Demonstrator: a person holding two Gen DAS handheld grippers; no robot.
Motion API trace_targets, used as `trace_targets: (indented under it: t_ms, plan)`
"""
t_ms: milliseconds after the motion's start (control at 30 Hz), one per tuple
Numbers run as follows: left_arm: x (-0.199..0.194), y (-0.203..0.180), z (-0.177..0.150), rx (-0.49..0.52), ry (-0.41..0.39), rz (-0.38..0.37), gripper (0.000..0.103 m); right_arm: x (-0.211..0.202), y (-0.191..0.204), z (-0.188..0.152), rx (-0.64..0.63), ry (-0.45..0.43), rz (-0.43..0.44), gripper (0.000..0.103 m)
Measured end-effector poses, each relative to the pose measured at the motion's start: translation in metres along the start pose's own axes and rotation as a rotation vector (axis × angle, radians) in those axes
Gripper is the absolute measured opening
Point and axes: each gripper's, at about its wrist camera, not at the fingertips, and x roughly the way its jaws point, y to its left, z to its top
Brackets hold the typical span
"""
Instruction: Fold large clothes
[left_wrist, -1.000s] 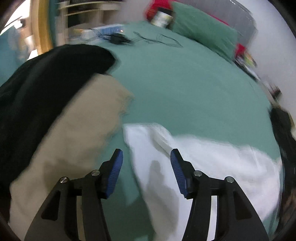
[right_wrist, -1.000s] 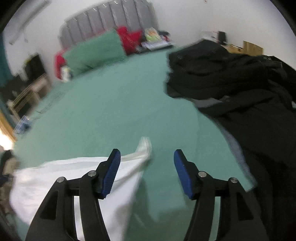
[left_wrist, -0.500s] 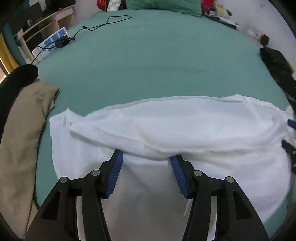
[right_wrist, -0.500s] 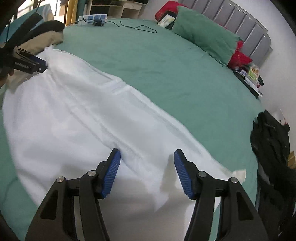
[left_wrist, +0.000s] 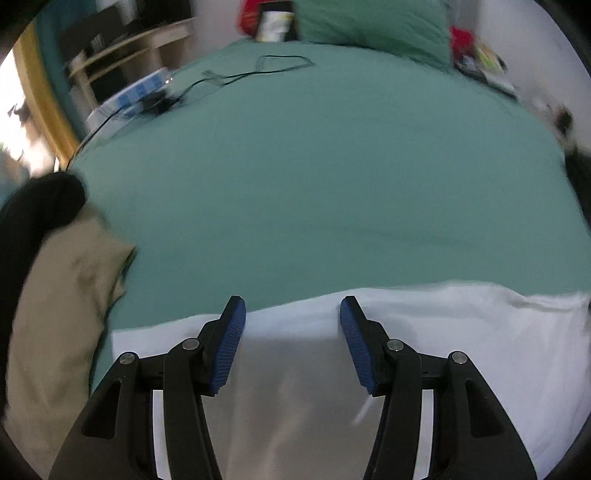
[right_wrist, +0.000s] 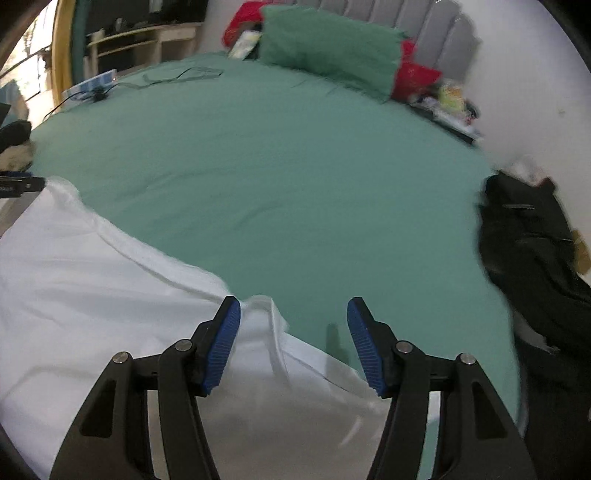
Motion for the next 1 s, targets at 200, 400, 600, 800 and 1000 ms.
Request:
trace_targets:
  t_ms: [200, 400, 600, 800, 1000]
  plan:
    - [-0.043, 0.016, -0.033, 0.016, -0.030, -0.088, 0.057, -0.046, 0.020, -0.010, -0.024, -0.065, -0.024, 0.076]
    - [-0.068, 0.075, -0.075, -0.094, 0.007, -0.008, 0.057, -0.056, -0.011, -0.066, 0.228, 0.067, -0.039, 0.076]
    - [-0.071, 0.107, -0.111, -0.153, 0.042, -0.032, 0.061, -0.072, -0.056, -0.150, 0.682, 0.113, 0.107, 0.076]
    - [-0.065, 0.092, -0.137, -0.074, 0.027, -0.038, 0.060, -0.074, -0.047, -0.180, 0.835, 0.024, 0.333, 0.010]
    - [-0.086, 0.082, -0.152, -0.052, 0.044, -0.176, 0.004, -0.090, -0.031, -0.194, 0.941, -0.009, 0.494, 0.006]
